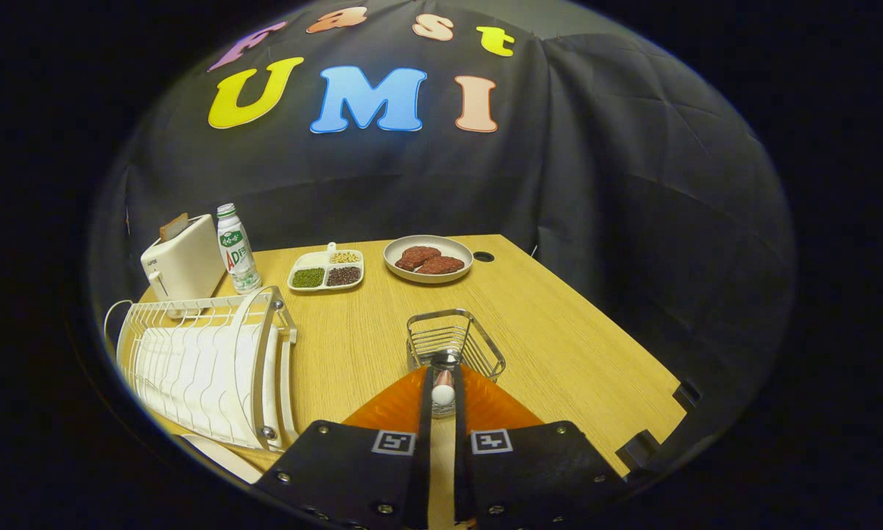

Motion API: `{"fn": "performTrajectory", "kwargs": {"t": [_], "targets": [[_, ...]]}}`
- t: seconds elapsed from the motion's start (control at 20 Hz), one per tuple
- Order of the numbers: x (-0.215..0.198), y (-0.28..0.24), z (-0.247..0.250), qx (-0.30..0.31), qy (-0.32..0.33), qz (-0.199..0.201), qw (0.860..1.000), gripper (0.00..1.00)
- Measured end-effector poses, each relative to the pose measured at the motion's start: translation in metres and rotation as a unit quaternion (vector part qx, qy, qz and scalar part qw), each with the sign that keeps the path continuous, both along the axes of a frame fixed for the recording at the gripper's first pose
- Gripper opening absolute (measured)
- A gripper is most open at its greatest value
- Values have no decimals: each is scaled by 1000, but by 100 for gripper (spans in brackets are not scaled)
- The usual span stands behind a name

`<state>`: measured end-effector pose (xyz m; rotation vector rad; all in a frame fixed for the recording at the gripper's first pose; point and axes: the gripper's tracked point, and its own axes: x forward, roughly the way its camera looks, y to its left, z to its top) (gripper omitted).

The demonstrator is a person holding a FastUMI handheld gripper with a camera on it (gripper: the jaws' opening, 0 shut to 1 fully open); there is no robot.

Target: Take the plate from the dish rack, then take the spoon from the basket and place it into the plate.

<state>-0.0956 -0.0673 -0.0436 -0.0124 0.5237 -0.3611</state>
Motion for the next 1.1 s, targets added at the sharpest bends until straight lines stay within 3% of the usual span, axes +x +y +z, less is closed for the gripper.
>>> {"fn": "performTrajectory", "kwargs": {"t": [0.1, 0.45, 1.1], "targets": [[-2, -3, 0, -6, 3, -5, 1000, 8], [-4, -6, 14, -26, -12, -5, 1000, 8], [-10, 13, 60, -55, -67, 41, 995, 8]]}}
